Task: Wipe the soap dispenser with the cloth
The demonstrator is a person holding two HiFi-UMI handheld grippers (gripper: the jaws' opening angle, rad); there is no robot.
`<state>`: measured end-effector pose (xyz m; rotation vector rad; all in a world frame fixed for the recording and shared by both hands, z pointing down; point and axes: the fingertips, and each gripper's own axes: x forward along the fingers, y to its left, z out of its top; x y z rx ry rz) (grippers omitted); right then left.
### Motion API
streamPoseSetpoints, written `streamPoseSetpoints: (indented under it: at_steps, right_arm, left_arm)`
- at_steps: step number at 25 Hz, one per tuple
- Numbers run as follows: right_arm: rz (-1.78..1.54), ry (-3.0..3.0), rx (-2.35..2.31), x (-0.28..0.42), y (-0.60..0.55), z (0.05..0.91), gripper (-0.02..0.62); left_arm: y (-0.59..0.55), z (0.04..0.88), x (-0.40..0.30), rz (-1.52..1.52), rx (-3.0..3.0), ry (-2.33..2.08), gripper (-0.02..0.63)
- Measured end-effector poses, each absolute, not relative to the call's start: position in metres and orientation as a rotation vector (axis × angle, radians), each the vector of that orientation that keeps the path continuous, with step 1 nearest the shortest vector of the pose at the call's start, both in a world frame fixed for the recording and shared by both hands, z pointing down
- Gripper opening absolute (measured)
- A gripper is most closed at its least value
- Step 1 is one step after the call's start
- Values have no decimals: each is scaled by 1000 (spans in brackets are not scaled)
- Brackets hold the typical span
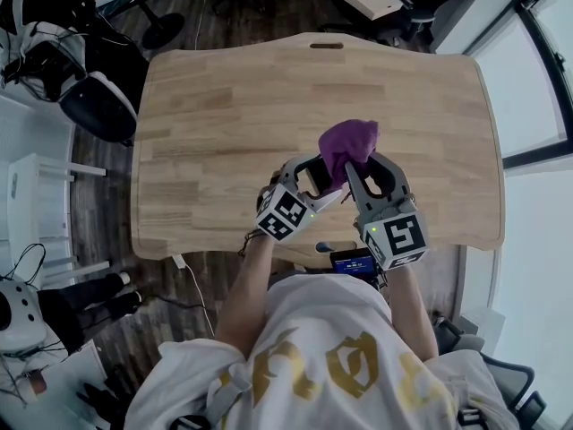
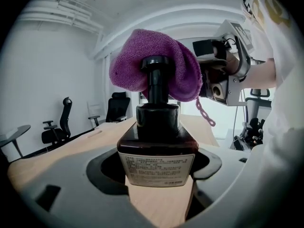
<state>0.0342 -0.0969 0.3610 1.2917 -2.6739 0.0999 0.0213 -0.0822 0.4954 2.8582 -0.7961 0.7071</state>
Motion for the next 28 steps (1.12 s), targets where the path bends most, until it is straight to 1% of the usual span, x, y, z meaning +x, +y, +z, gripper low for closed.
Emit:
streamPoseSetpoints:
  at_steps: [13,19,24,28]
  right_arm:
    - [328,-2660,1469,68,-107,371,74]
    - [486,-2678,1544,79,-109,376,75]
    - [492,-2769,1425,64,-100,374,75]
    - [450,-2799,1278,41,-89,378,75]
  left_arm:
    - [-76,485,33,628,2890,-749,342]
    - [-77,471,28,473,2862,-754,342]
    - [-82,458,23,355,2831,-775,342]
    - [-88,461,17,367,2803,-805,342]
